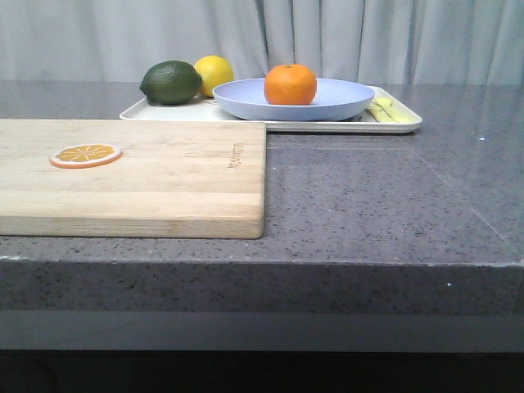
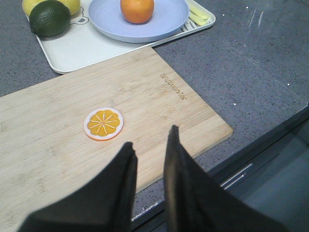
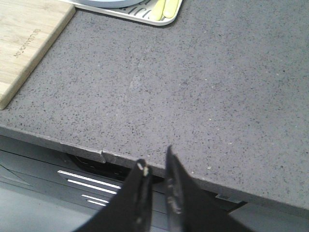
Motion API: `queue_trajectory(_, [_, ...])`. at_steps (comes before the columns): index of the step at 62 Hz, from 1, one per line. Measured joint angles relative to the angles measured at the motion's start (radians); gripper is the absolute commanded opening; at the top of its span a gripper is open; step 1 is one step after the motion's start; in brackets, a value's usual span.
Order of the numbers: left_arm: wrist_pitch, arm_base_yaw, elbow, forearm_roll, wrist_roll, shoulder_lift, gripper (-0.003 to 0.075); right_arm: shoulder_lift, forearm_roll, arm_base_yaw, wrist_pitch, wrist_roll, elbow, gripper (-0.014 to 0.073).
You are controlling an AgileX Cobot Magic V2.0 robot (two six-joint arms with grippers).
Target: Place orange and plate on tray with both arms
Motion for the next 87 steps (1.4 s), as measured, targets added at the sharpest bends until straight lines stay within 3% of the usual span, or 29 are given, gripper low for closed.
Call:
queue_trajectory(5, [0.0,0.0,0.0,0.0,0.0,0.0,-0.002,0.0,0.0,0.0,0.0,0.0,0.0,-0.0072])
queue_trajectory(45, [-0.016,0.015,0.035,0.0,0.0,-0.042,-0.002,0.0,0.0,0.0,0.0,0.0,0.0,-0.0067])
queue_trajectory(53, [-0.065,0.096,0.115,0.038,0.0,-0.153,-0.002,0.0,0.0,0.0,0.0,0.0,0.0,-0.0067])
queue_trajectory(67, [-0.287,0.257,0.374,0.061,0.0,-0.415,-0.002,0.0,0.0,0.0,0.0,0.0,0.0,-0.0067])
queue_trajectory(79, [-0.415,0.291,0.537,0.057,-0.006,-0.551,-0.002,0.0,0.0,0.0,0.0,0.0,0.0,-0.0067])
queue_trajectory(87, [-0.451,0.294,0.609,0.126,-0.154,-0.599,-0.002,0.0,0.0,0.0,0.0,0.0,0.0,-0.0067])
